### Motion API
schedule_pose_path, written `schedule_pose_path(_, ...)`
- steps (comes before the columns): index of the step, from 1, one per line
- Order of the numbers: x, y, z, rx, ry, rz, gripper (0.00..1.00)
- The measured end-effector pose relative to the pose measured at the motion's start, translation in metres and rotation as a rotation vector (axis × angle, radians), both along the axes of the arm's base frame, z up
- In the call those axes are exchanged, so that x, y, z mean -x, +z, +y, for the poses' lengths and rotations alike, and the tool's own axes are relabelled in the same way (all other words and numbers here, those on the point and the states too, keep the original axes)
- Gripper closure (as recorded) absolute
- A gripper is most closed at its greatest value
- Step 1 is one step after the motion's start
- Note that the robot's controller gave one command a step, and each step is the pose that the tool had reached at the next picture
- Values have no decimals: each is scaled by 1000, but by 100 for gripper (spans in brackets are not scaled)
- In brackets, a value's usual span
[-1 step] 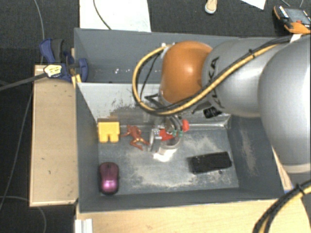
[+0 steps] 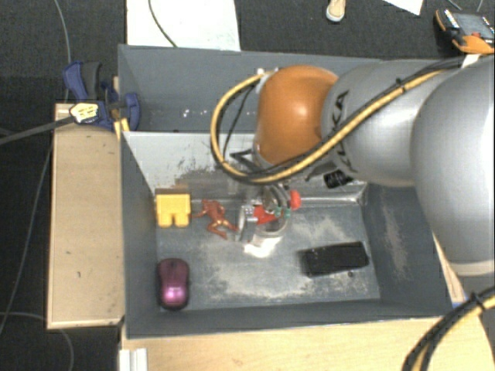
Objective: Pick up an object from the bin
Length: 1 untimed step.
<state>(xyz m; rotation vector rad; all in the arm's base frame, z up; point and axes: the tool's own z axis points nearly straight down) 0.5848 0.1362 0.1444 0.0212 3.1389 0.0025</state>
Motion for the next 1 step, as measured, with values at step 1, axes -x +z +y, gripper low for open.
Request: schedule_pose_path(1,26,78,-27,-1,175,-10,0)
